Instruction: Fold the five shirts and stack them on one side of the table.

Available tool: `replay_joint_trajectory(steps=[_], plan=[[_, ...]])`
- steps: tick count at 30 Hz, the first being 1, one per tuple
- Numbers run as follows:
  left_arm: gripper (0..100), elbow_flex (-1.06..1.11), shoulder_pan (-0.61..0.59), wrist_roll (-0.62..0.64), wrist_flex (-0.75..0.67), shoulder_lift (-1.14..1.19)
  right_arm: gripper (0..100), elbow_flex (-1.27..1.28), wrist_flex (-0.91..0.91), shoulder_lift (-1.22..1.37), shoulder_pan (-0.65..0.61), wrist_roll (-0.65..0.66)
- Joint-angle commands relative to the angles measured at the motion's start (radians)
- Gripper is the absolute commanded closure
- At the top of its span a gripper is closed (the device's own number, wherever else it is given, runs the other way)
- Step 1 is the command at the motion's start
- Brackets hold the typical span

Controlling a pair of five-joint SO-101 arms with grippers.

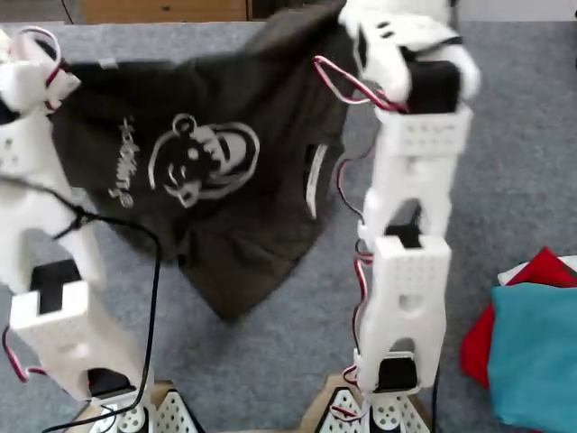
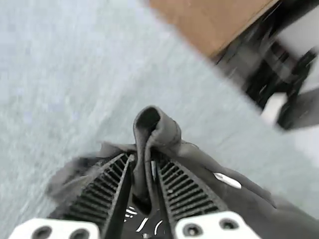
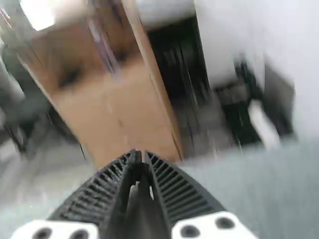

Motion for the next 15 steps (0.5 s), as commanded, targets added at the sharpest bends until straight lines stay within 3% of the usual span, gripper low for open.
replay_joint_trajectory(steps=[1,11,15], plan=[[98,-0.123,0.009,-0.008,0.011,-0.14,99.3,-0.058,-0.081,-0.22,0.024,0.005],[98,-0.273,0.009,-0.014,0.011,-0.464,99.3,-0.058,-0.097,-0.559,0.024,0.009],[98,-0.265,0.009,-0.089,0.011,-0.595,99.3,-0.058,-0.091,-0.654,0.027,0.011]])
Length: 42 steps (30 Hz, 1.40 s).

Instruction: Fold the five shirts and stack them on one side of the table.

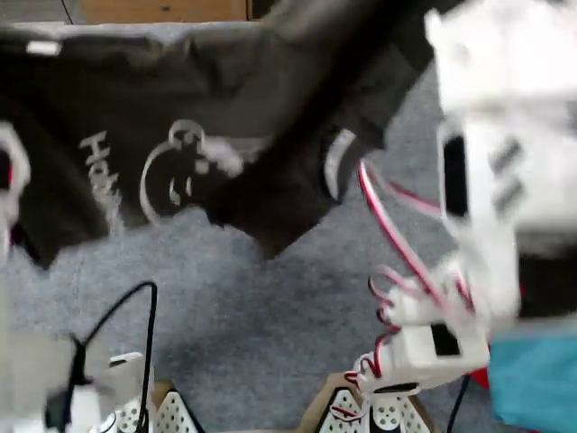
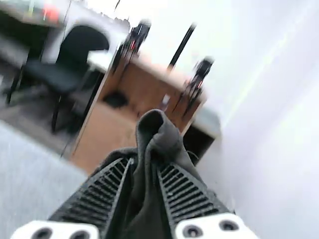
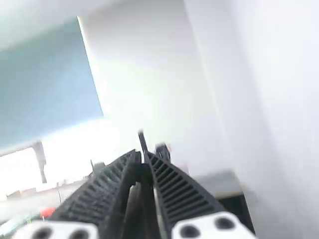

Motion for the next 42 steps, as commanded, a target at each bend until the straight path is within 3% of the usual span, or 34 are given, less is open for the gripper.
replay_joint_trajectory(steps=[1,11,19,22,27,33,36,42], plan=[[98,-0.017,0.009,-0.054,0.011,-0.114,99.3,-0.024,-0.02,-0.101,0.035,0.011],[98,0.066,0.009,-0.124,0.011,-0.236,99.3,-0.016,0.048,-0.186,0.111,0.008],[98,0.663,0.009,-0.126,-0.028,-0.231,99.3,0.323,0.075,-0.054,0.107,0.009],[98,0.945,0.003,-0.126,-0.198,-0.216,99.3,0.46,0.023,0.039,0.082,0.011],[98,1.363,0.002,-0.123,-0.641,-0.17,99.3,0.595,-0.103,0.203,0.05,0.011],[98,1.648,0.002,-0.118,-1.148,-0.073,99.3,0.605,-0.176,0.378,0.036,0.011],[98,1.663,0.002,-0.117,-1.238,-0.012,99.3,0.605,-0.173,0.421,0.038,0.011],[98,1.663,-0.002,-0.117,-1.274,0.033,99.3,0.605,-0.144,0.441,0.039,0.011]])
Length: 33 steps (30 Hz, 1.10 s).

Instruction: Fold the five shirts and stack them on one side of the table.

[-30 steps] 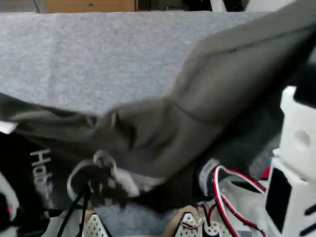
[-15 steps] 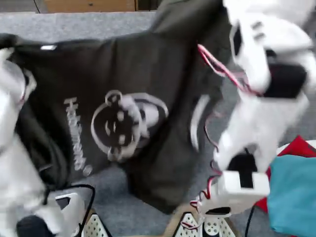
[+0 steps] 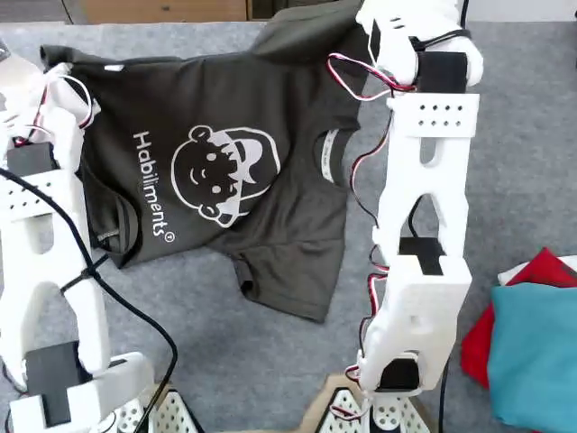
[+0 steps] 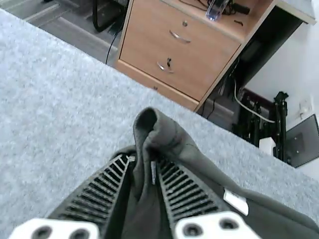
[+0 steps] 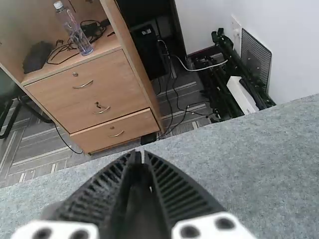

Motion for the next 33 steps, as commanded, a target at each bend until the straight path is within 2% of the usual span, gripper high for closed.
replay_joint_trajectory(steps=[1,4,10,19,23,29,33], plan=[[98,-0.003,-0.009,0.0,-0.028,-0.007,99.3,-0.001,0.018,-0.005,-0.012,0.011],[98,-0.002,-0.02,0.0,-0.005,-0.007,99.3,-0.004,0.104,-0.015,-0.012,0.044],[98,-0.06,-0.031,-0.008,0.272,-0.044,99.3,-0.053,0.327,-0.058,-0.018,0.118],[98,-0.127,-0.034,-0.009,0.572,-0.053,99.3,-0.194,0.621,-0.068,-0.018,0.261],[98,-0.157,-0.032,-0.049,0.692,-0.05,99.3,-0.226,0.654,-0.067,-0.012,0.284],[98,-0.155,-0.084,-0.054,0.715,-0.053,99.3,-0.217,0.678,-0.085,-0.013,0.284],[98,-0.149,-0.098,-0.083,0.836,-0.042,99.2,-0.168,0.68,-0.111,-0.019,0.285]])
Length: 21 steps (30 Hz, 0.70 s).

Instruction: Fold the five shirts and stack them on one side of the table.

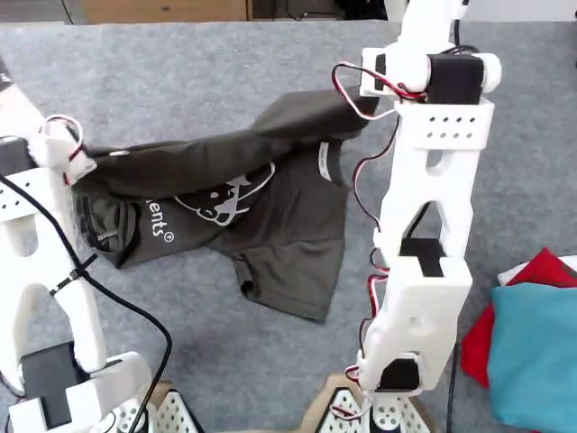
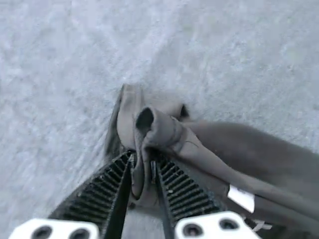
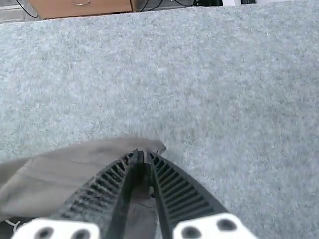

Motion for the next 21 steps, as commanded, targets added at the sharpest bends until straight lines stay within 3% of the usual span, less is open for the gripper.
replay_joint_trajectory(steps=[1,8,16,21], plan=[[98,-0.037,-0.015,-0.06,0.08,-0.039,99.1,0.042,0.014,-0.096,-0.022,0.012],[98,0.091,-0.014,-0.098,0.087,-0.041,97.5,0.378,0.014,-0.185,-0.073,0.048],[78,0.112,-0.02,-0.092,0.087,-0.041,74.4,0.679,0.009,-0.305,-0.087,0.054],[78,0.109,-0.015,-0.097,0.086,-0.041,73.9,0.74,0.006,-0.387,-0.094,0.054]])
